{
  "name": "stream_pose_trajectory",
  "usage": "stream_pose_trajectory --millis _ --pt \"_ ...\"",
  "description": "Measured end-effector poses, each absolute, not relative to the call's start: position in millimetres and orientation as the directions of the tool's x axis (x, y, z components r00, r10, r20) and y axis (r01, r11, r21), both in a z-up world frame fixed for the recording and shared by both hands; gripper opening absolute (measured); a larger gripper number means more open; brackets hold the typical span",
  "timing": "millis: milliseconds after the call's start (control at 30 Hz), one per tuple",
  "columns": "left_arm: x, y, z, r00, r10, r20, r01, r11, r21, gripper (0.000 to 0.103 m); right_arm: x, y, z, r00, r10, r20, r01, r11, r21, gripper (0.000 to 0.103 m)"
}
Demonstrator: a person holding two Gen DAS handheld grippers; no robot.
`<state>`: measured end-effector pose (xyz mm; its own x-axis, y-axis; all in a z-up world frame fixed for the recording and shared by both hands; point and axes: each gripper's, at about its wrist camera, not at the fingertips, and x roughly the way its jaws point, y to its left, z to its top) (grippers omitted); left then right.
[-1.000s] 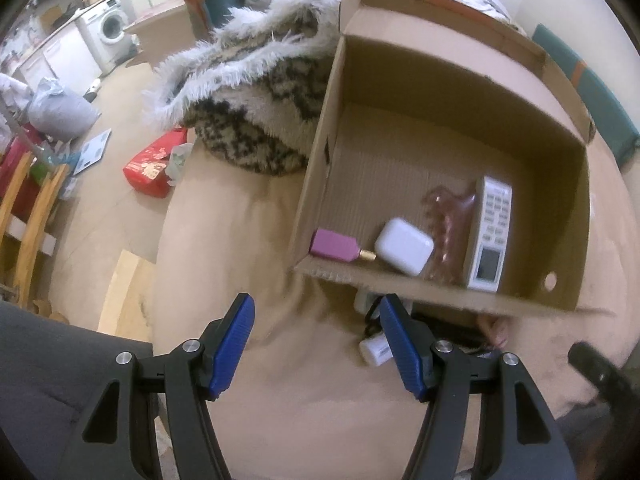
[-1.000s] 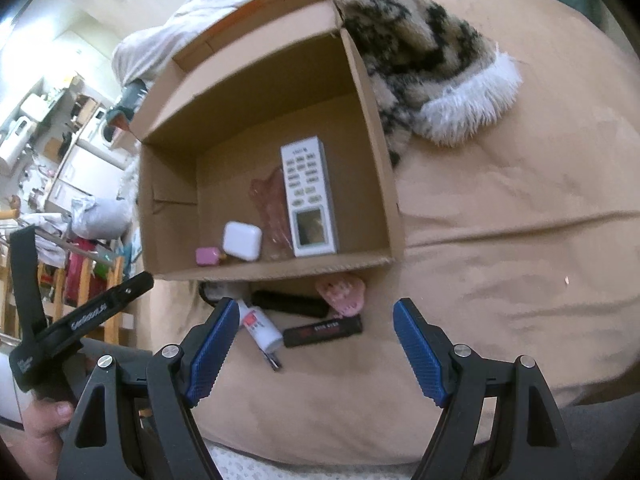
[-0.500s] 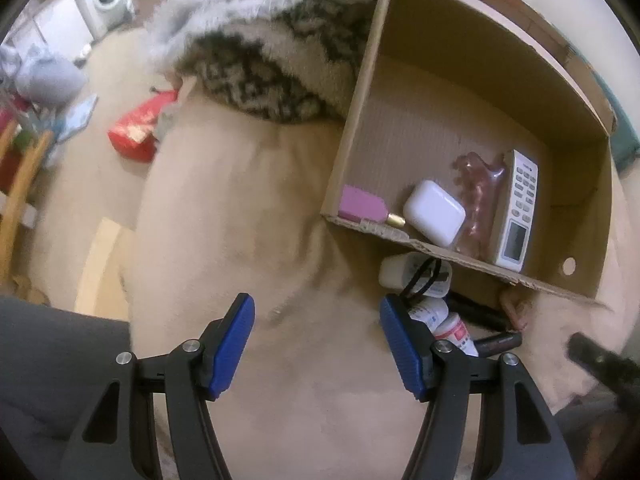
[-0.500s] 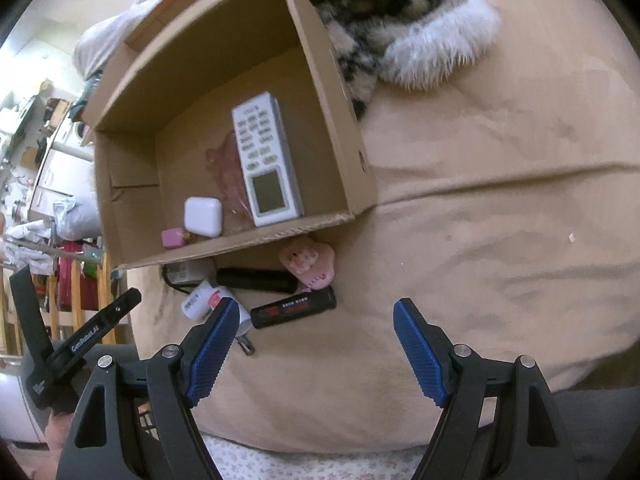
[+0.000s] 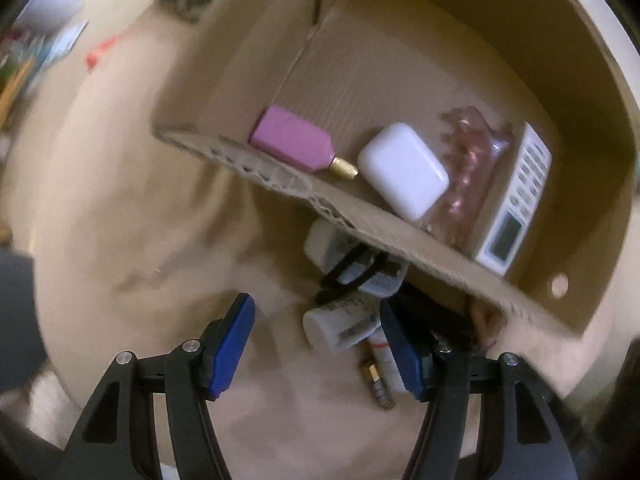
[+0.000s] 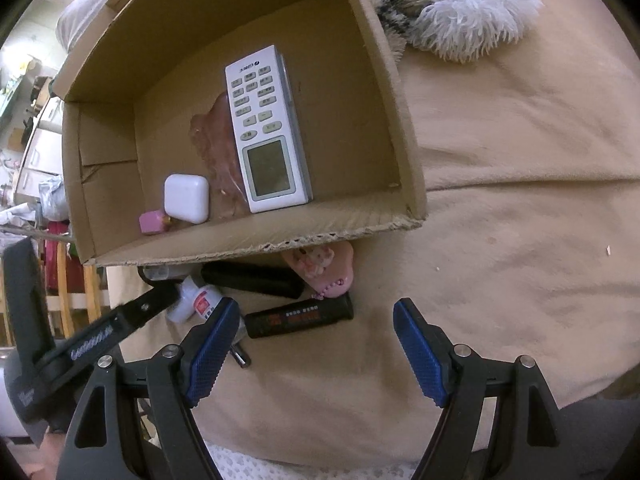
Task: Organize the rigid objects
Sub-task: 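Grasp the white pill bottle with the left gripper while the right gripper grasps the black marker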
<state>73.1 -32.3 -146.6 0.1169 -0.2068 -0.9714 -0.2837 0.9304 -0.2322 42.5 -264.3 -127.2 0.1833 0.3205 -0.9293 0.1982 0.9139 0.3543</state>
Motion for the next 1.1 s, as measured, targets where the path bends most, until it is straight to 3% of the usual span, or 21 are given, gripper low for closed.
stream_pose_trajectory --millis 400,500,767,1100 --pt "78 -58 -153 0.086 -0.161 -0.983 -0.310 0.934 -0.180 0.062 45 -272 -127 0.188 0.337 -0.922 0.213 0.903 0.374 0.084" --pt "76 -56 -153 0.098 -0.167 -0.981 -0.332 0.924 -0.190 0.048 46 -272 -129 0.177 0.330 -0.927 0.205 0.909 0.362 0.084" --pt "75 -45 -144 0.055 -0.142 -0.988 -0.236 0.960 -0.151 0.048 47 -258 -147 0.109 0.316 -0.942 0.204 0.921 0.332 0.084" --pt "56 -17 -110 0.041 -0.060 -0.997 -0.010 0.998 -0.061 0.048 54 -214 -164 0.049 0.212 -0.976 0.070 0.974 0.216 0.084"
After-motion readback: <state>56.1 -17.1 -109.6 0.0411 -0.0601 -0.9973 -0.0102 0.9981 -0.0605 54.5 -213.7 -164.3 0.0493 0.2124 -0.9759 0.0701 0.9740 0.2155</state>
